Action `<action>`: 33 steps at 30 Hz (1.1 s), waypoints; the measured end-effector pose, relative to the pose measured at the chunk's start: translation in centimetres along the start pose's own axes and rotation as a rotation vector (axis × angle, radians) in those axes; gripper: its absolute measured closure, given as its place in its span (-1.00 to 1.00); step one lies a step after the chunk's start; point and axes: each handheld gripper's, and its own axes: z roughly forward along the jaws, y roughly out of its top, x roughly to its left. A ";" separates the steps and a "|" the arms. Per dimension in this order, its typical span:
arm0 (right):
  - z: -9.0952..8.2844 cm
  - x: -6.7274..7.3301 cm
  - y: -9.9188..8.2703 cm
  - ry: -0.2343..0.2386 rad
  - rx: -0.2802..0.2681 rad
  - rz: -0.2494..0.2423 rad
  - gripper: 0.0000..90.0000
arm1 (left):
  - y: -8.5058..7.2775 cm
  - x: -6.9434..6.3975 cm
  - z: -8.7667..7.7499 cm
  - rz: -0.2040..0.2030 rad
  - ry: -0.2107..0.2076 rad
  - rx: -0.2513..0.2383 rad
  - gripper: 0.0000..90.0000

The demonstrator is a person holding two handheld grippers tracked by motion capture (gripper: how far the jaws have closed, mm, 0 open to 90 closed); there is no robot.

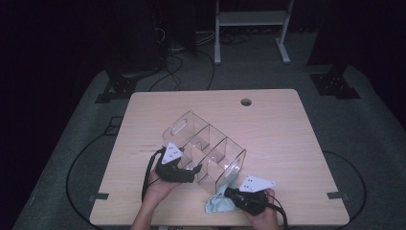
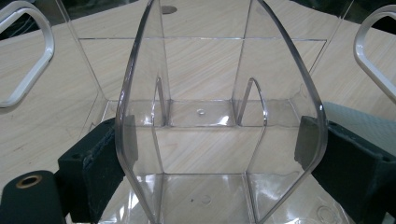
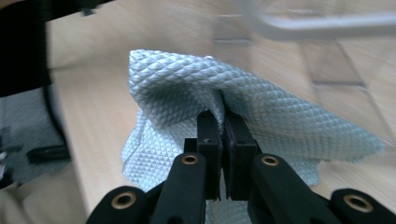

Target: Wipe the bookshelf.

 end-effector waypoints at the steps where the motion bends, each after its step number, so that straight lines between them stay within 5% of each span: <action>1: 0.0 0.3 0.1 0.003 0.001 -0.018 0.92 | 0.0 0.0 0.0 -0.001 -0.003 0.002 -0.78; 7: -0.4 -1.3 0.4 -0.039 0.014 -0.019 0.92 | 0.0 0.0 -0.1 0.002 -0.005 0.003 -0.78; 17: -1.4 -6.5 0.5 -0.153 0.003 0.051 0.92 | 0.0 0.0 -0.1 0.006 -0.013 0.005 -0.77; 28: -1.5 -6.9 0.1 -0.158 -0.008 0.085 0.91 | -0.1 0.0 -0.1 0.005 -0.014 0.002 -0.77; 33: -1.2 -5.6 0.1 -0.121 -0.006 0.068 0.91 | -0.1 0.0 -0.1 0.006 -0.014 0.002 -0.78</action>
